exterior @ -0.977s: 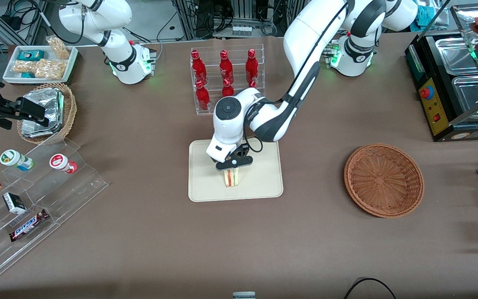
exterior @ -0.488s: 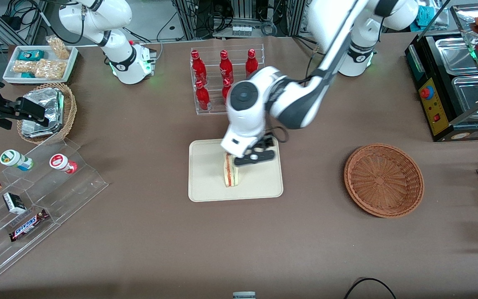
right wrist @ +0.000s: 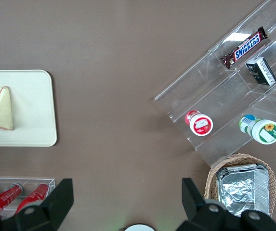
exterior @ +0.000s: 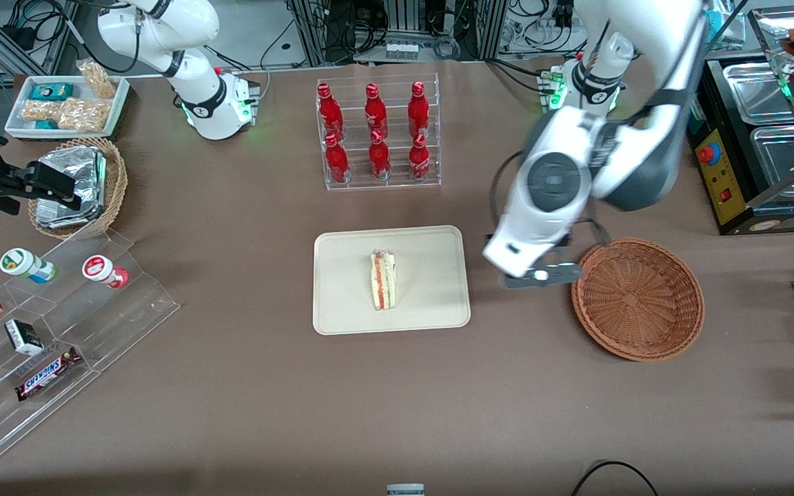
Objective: Place sandwich from basket to tray
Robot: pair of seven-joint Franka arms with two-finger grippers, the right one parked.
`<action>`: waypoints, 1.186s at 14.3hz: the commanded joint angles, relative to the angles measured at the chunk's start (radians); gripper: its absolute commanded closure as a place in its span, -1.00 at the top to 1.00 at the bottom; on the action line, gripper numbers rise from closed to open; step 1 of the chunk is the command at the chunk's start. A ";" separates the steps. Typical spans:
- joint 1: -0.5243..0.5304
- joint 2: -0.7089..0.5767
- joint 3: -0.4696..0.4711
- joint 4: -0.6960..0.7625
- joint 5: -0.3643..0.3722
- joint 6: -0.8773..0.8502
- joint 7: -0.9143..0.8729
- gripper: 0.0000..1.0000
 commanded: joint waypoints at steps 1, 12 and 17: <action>0.095 -0.139 -0.010 -0.099 -0.003 -0.074 0.204 1.00; 0.500 -0.323 -0.145 -0.033 0.004 -0.192 0.610 1.00; 0.556 -0.323 -0.180 -0.005 -0.006 -0.200 0.596 1.00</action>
